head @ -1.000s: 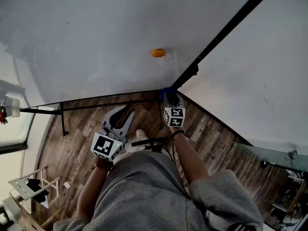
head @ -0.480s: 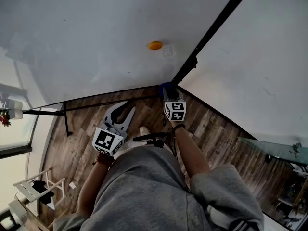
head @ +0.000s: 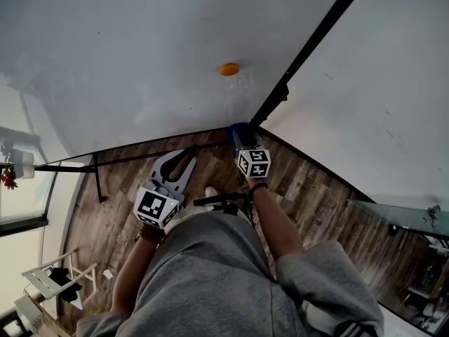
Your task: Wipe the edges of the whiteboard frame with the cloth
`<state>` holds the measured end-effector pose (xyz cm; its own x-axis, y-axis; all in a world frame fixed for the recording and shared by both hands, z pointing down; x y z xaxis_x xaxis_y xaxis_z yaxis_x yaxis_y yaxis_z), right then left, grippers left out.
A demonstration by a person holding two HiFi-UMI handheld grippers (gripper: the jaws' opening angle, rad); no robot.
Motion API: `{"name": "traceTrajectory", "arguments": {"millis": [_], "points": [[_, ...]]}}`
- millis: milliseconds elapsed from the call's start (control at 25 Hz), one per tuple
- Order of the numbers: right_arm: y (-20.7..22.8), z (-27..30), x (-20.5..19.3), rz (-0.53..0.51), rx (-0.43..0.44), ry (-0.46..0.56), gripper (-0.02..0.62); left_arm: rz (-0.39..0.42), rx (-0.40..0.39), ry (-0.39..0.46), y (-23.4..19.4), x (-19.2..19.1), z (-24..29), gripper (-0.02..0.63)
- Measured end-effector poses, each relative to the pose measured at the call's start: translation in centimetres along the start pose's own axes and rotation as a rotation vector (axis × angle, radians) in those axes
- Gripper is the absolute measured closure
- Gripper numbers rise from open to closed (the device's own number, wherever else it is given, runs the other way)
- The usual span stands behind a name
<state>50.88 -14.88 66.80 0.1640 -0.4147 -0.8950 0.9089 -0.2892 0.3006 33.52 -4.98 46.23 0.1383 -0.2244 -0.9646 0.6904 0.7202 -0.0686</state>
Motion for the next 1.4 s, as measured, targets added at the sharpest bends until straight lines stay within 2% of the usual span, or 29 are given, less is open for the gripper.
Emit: {"name": "traceTrajectory", "arguments": {"millis": [520, 1400], "points": [[-1.3, 0.6, -0.2, 0.049, 0.024, -0.007, 0.477, -0.027, 0.011, -0.004, -1.1, -0.8, -0.8, 0.522], [-5.4, 2.1, -1.0, 0.104, 0.035, -0.002, 0.477, -0.024, 0.021, -0.012, -4.7, -2.0, -3.9, 0.522]]}}
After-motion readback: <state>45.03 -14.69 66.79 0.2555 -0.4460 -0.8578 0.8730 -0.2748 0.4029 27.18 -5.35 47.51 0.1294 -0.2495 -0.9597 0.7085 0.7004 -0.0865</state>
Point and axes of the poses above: the fingertips, and each gripper's own axes: z forward along the fingers, y to its right, x out of its top, the point moved 2 cm from there along -z, backward along the fingers
